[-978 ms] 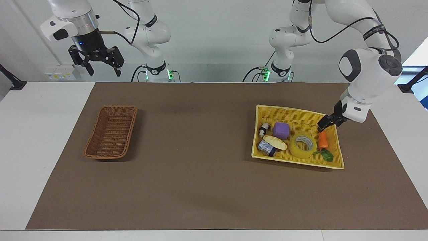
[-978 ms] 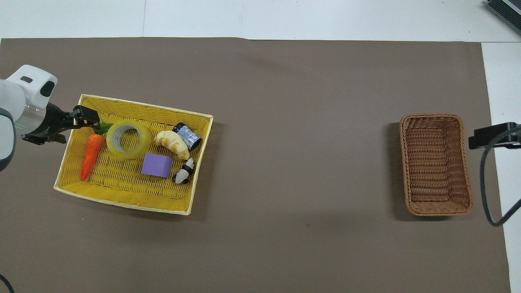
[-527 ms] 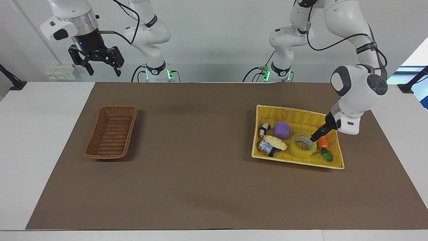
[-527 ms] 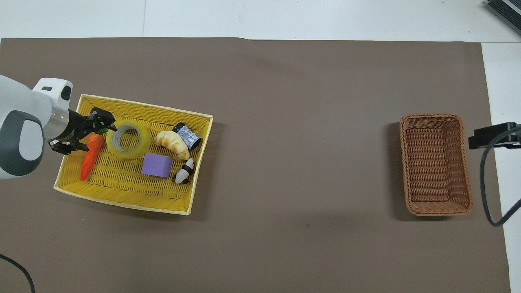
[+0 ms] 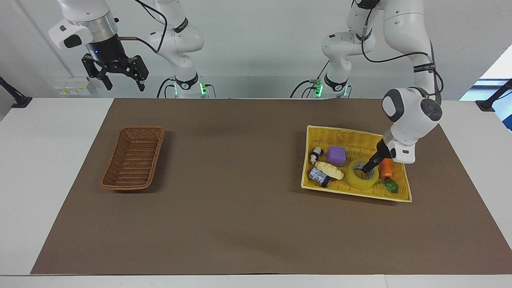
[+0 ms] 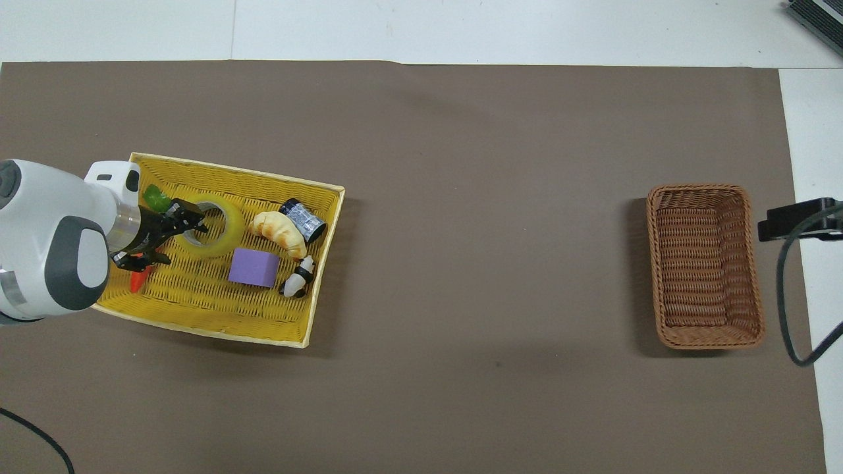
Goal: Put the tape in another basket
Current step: 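Reach the left gripper into the yellow basket toward the tape roll, then grasp the yellow tape roll rim with the left gripper and lift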
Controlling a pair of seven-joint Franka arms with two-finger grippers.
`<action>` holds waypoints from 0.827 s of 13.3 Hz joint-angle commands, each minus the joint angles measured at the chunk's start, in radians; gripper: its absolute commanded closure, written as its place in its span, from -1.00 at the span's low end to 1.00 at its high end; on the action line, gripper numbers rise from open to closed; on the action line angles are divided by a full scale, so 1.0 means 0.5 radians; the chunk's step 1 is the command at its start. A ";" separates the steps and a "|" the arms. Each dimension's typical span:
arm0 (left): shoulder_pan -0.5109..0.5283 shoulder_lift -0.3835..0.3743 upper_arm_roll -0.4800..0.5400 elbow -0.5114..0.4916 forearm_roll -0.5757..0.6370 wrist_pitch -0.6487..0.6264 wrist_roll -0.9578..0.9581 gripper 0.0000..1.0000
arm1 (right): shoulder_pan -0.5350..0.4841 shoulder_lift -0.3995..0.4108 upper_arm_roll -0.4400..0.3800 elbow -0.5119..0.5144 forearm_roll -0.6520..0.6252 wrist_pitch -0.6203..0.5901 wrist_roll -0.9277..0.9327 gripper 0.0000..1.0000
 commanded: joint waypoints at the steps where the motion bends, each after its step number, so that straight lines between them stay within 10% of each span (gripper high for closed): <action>1: -0.021 -0.043 0.013 -0.088 -0.022 0.103 0.002 0.78 | -0.012 -0.032 0.006 -0.020 -0.006 -0.016 -0.049 -1.00; 11: -0.067 -0.043 0.004 0.463 -0.010 -0.482 0.002 1.00 | -0.012 -0.032 0.006 -0.020 -0.009 -0.016 -0.049 -1.00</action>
